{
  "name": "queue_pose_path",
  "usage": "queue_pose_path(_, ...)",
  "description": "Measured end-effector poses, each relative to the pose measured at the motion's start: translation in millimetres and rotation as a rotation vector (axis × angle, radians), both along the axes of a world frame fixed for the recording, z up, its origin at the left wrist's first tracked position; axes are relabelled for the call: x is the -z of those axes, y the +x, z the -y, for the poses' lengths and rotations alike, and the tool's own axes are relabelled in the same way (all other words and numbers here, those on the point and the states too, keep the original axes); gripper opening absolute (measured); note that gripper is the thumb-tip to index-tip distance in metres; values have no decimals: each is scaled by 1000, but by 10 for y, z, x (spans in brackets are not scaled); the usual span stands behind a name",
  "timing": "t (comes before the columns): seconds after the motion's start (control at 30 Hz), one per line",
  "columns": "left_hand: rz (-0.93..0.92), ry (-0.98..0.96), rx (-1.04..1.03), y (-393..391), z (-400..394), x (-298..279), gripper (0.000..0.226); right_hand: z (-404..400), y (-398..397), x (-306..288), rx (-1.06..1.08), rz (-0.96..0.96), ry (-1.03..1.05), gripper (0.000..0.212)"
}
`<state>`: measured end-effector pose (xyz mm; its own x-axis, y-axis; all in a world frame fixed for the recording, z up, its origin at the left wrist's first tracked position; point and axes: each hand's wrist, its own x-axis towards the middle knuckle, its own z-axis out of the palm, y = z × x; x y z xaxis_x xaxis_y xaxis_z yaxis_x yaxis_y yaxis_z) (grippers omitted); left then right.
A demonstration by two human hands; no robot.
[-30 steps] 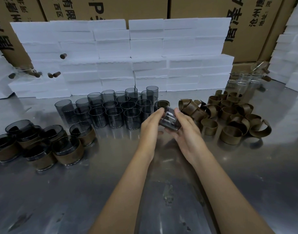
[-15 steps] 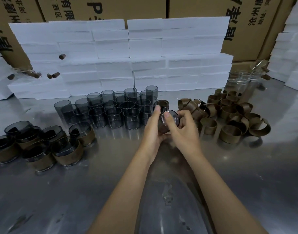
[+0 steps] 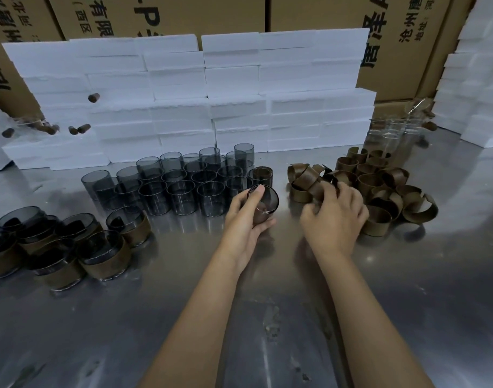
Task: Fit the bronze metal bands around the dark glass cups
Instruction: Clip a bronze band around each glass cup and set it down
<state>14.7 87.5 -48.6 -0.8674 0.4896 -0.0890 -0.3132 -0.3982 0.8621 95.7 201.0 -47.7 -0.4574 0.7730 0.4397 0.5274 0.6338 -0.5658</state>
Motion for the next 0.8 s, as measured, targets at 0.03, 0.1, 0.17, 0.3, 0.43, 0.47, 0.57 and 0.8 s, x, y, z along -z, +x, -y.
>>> queue_pose_path(0.03,4,2,5,3,3,-4,29,-18,19,3,12,97,-28,52)
queue_pose_path(0.1,4,2,5,6,11,-9,28,-25,36,21,27,186,-54,53)
queue_pose_path(0.17,15,7,4,7,14,-13,27,7,31,12,32,149,-22,49)
queue_pose_path(0.3,18,4,4,5,20,-19,28,73,-4,-57,34,-22,-27,37)
queue_pose_path(0.43,13,14,1,8,19,-25,29,39,3,-33,-57,-19,-178,43)
queue_pose_path(0.47,4,15,2,10,21,-27,30,35,-4,-26,-87,-12,-222,44)
queue_pose_path(0.57,-13,22,-2,9,28,-22,26,49,-25,-13,-148,-52,-326,39)
queue_pose_path(0.8,-6,45,-24,0,28,-29,18,53,-63,-12,-177,-187,-458,18)
